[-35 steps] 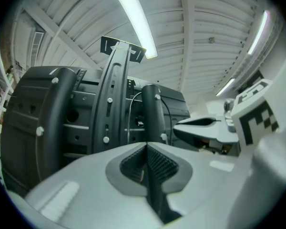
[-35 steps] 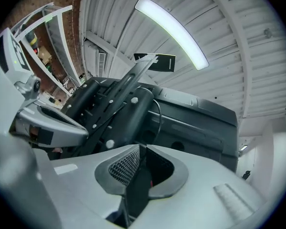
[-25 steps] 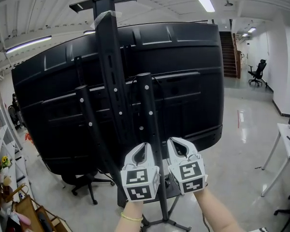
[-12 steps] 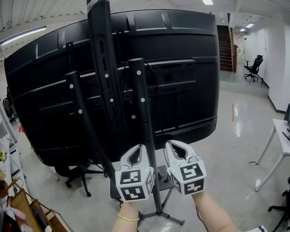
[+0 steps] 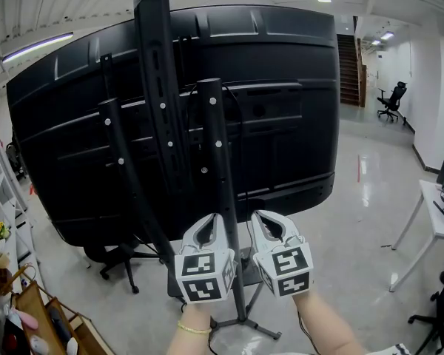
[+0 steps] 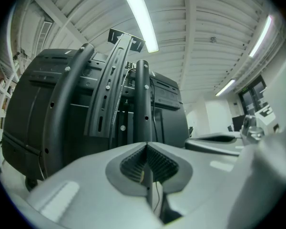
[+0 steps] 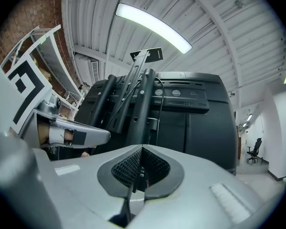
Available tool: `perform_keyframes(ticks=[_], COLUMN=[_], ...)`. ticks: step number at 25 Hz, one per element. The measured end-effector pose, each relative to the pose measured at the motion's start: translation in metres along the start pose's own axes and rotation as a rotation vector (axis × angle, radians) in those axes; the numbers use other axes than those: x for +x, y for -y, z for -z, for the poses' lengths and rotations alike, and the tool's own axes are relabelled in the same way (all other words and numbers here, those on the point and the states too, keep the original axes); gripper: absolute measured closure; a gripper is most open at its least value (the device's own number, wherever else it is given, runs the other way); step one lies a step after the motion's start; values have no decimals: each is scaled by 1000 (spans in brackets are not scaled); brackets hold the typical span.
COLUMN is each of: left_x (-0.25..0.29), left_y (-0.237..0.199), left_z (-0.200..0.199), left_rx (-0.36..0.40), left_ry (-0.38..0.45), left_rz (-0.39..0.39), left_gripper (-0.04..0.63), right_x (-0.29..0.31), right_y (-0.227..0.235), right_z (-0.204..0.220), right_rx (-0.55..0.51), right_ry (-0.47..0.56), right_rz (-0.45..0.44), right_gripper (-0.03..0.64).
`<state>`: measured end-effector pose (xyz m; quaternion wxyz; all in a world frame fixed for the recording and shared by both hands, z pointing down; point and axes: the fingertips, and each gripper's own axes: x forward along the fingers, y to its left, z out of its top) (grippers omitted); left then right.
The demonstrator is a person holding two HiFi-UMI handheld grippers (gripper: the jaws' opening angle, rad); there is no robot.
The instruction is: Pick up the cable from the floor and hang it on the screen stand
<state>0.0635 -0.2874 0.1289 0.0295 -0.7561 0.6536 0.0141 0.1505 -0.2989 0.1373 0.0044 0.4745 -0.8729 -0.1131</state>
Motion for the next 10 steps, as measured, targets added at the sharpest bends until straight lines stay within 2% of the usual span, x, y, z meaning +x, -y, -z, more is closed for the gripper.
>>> perform_keyframes(ticks=[10], left_x=[-1], left_y=[-8], left_z=[0], left_rx=[-24], left_ry=[3], left_rz=[-20], left_gripper=[588], right_x=[3], right_y=[-9], right_z=[2], right_rx=[1], right_ry=[-9], right_rz=[-37], right_gripper=[618])
